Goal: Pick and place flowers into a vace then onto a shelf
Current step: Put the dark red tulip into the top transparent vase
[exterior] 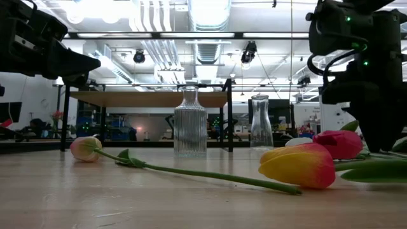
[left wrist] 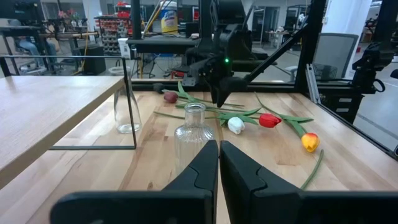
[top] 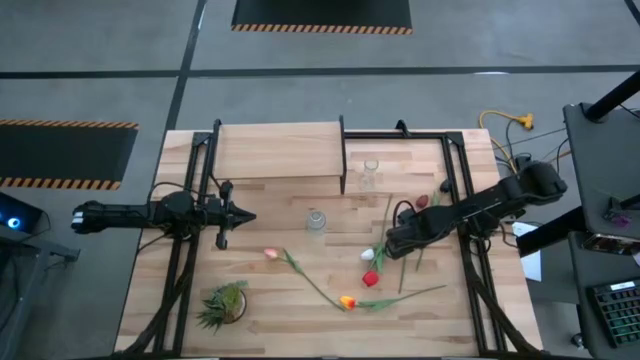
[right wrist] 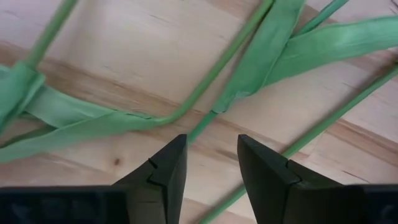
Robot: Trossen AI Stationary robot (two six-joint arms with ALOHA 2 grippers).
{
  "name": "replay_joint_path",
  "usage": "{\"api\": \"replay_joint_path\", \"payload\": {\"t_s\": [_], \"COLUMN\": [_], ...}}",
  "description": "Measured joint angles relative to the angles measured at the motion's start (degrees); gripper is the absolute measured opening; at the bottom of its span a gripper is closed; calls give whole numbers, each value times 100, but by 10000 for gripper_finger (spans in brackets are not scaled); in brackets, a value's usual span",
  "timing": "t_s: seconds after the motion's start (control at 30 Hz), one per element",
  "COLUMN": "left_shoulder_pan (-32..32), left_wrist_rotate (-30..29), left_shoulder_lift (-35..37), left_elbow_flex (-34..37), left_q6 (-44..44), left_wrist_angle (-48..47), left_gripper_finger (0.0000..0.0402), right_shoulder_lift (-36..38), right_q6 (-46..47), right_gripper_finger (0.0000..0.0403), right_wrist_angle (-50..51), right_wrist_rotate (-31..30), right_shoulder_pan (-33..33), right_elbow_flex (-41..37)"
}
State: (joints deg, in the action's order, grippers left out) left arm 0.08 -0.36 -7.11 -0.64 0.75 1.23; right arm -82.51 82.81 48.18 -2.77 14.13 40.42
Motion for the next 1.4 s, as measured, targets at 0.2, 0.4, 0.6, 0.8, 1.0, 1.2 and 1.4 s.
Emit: {"api": "replay_joint_path", "payload": {"t_s": [0.2, 0.4, 0.6, 0.8, 1.0, 1.2, 1.4], "left_shoulder_pan": [0, 0, 0, 0, 0, 0, 0], "left_wrist_rotate": [0, 0, 0, 0, 0, 0, 0], "left_shoulder_lift": [1, 1, -1, -1, -3, -1, -1], "left_elbow_flex": [0, 0, 0, 0, 0, 0, 0], "left_q6": [-1, -1, 0, -1, -1, -1, -2], "left_wrist_angle": [0, 0, -2, -2, -2, -1, -1], "left_gripper_finger": [0, 0, 0, 0, 0, 0, 0], "right_shoulder_lift": [20, -112, -268, -417, -506, -455, -423], "right_q6": [85, 83, 83, 77, -225, -246, -307], "right_gripper_finger": [127, 129, 125, 117, 98, 64, 31], "right_wrist_angle": [-42, -220, -224, -240, -252, -279, -263], "right_wrist_rotate": [-21, -68, -76, -66, -11, 32, 77], "right_shoulder_pan": [0, -1, -1, 0, -2, -4, -3], "right_elbow_flex": [-4, -7, -15, -21, -20, -26, -35]}}
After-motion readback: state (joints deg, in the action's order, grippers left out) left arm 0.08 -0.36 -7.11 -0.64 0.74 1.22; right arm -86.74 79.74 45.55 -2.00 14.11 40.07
